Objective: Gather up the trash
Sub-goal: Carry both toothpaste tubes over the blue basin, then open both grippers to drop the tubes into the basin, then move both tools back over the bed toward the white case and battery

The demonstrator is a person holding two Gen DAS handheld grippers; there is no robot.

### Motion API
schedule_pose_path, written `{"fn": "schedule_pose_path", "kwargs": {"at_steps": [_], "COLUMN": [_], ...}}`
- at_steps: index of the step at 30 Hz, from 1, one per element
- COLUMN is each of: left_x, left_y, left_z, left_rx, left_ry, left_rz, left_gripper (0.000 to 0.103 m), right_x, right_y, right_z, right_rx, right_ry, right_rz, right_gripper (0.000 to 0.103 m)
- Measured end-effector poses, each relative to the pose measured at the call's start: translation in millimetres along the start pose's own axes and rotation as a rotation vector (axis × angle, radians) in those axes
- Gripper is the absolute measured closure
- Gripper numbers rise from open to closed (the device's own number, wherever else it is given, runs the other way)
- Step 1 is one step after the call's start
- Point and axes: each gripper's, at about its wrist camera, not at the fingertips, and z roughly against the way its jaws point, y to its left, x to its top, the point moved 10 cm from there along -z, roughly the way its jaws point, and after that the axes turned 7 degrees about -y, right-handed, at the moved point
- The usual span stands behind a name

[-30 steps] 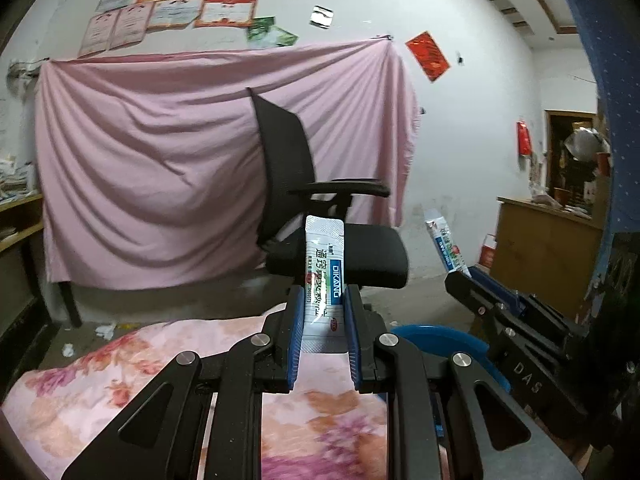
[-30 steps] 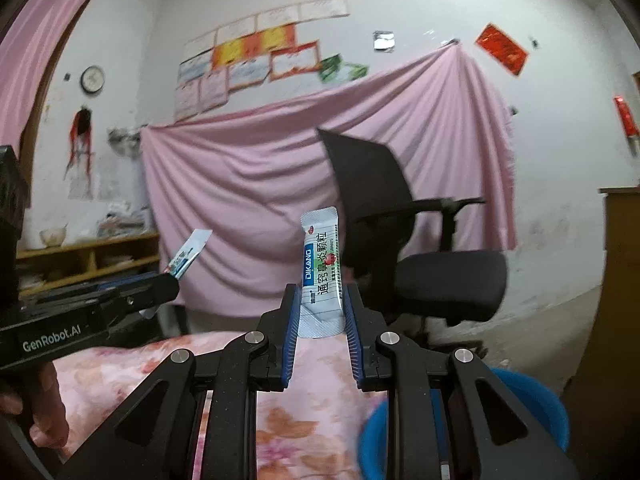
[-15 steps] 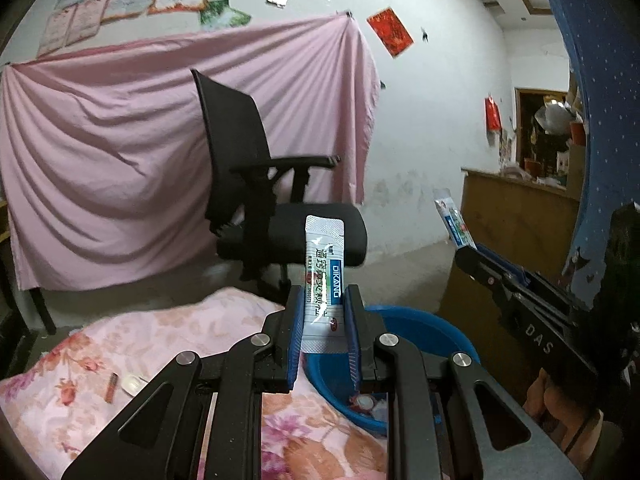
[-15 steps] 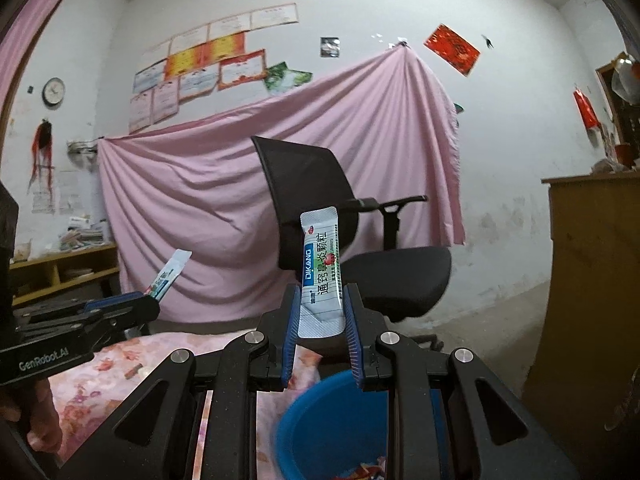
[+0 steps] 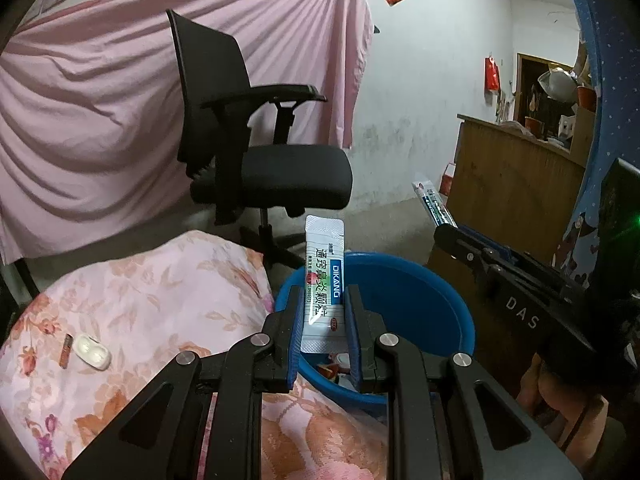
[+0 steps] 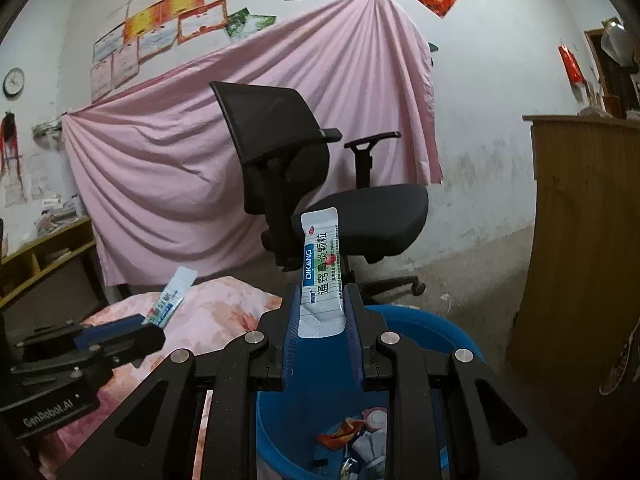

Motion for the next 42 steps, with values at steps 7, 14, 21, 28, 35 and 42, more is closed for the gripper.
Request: {"fn": "schedule_pose_path", "kwargs": {"at_steps": [7, 14, 21, 28, 35, 42], "left_x": [-9.7, -15.7, -25.7, -25.9, -21.4, -10.0], "left_y": [-3.4, -4.0, 3.9, 14.1, 28.3, 59.0], "left_z": [-12.9, -23.7, -30.9, -22.3, -5.2, 27.3], "left_rx": [-0.015, -0.055, -0.052, -0.035, 0.019, 0.09], "left_ry": [0.056, 0.106, 0.163, 0.15, 0.106, 0.02], "left_rz": [0.036, 0.124, 0.195, 0.222, 0.206, 0.217], "left_gripper": [0.086, 0.086, 0.081, 0.069, 0.06, 0.048], "right_x": [-5.3, -7.3, -8.2, -7.8, -4.3, 6.4], "right_y": [-11.0, -18.6, -24.6, -26.2, -21.4, -6.5], "right_z": [-3.5, -3.9, -5.4, -6.4, -6.7, -5.0], "right_rx": [-0.006, -0.018, -0.029, -0.033, -0.03, -0.025], "right_ry": [0.036, 0.051, 0.062, 0.064, 0.059, 0.027], "right_rz": [-0.037, -0.058, -0.067, -0.07, -0.056, -0.046], "right_gripper": [0.083, 0.082, 0.082, 0.079, 0.071, 0.054]}}
